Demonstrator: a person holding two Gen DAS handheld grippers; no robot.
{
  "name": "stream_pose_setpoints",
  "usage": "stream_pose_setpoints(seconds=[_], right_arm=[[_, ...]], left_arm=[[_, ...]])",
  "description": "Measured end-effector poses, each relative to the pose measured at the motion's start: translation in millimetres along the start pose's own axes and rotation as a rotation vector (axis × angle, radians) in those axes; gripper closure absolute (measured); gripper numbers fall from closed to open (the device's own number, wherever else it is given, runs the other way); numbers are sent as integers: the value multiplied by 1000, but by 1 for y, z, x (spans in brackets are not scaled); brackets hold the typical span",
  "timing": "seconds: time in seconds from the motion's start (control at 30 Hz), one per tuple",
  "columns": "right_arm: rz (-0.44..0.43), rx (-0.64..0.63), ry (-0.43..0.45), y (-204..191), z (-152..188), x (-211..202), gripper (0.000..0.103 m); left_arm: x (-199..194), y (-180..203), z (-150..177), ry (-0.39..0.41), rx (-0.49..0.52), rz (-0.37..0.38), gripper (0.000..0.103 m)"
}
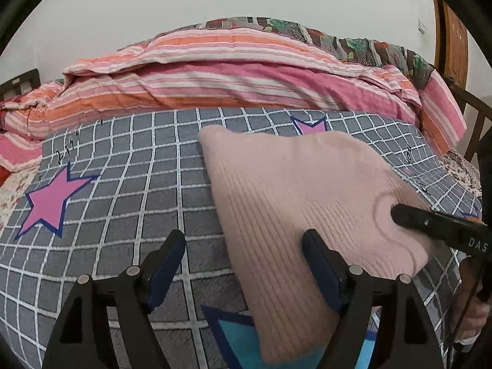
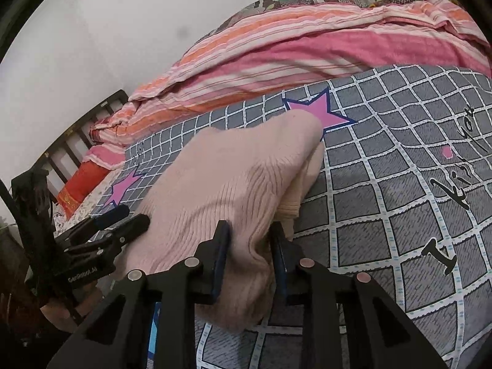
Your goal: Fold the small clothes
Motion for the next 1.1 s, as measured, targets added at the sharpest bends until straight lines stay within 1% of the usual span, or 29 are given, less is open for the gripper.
stream_pose_setpoints(seconds=[0.1,0.17,0.23,0.3,0.33,0.4,0.47,0.5,0.6,0.7,0.77,0.8,0.83,0.87,0.9,0.93,1.0,1.03,1.1], right_arm=[[3,0,3,1,1,2,76],[10,-22,8,-2,1,1,83],[-3,-46,27,-4,-1,-7,88],[-22,-31,70,2,-9,-20,94],[-16,-24,67,5,-9,-21,98],[17,-18,33,12,-5,-14,98],[37,-40,19,9,0,-9,98],[48,-67,26,5,-1,-11,98],[31,-79,38,0,-7,-17,96],[0,-30,31,-1,-9,-14,90],[3,-25,37,0,-10,-12,88],[7,-19,41,1,-12,-11,88],[7,-14,45,2,-14,-11,85],[8,-11,48,2,-16,-11,83],[14,-10,53,4,-18,-10,81],[22,-12,58,4,-20,-10,78],[35,-16,71,5,-25,-9,74],[36,-15,74,5,-28,-8,72],[39,-8,75,6,-36,-2,71]], left_arm=[[-1,-1,7,-10,-19,20,23],[-3,-2,12,-11,-35,47,24],[-8,-5,17,2,-46,81,24],[-14,-7,21,17,-56,109,24],[-18,-9,23,23,-64,124,24],[-24,-9,27,26,-75,144,24],[-27,-9,31,19,-58,131,24],[-28,-9,32,20,-52,127,24],[-33,-9,31,31,-48,125,24],[-29,-4,26,25,-50,136,26],[-22,7,27,1,-49,170,26],[-17,15,30,-21,-37,201,26],[-13,20,33,-33,-28,208,25],[-9,23,36,-41,-19,196,25],[-8,23,36,-38,-18,190,26],[-11,22,34,-27,-24,203,26],[-20,15,23,19,-54,230,26],[-22,11,17,41,-66,228,26],[-21,0,1,64,-86,195,26]])
Point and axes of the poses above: each gripper's, at about its wrist camera, not at the fingertips, and x roughly the way its jaws point, y to its right, z to its underside, the point moved 8 cm from there along x, roughly the way its jaws point, and after that the axes turned 3 degrees about z, right-handed, at the moved point
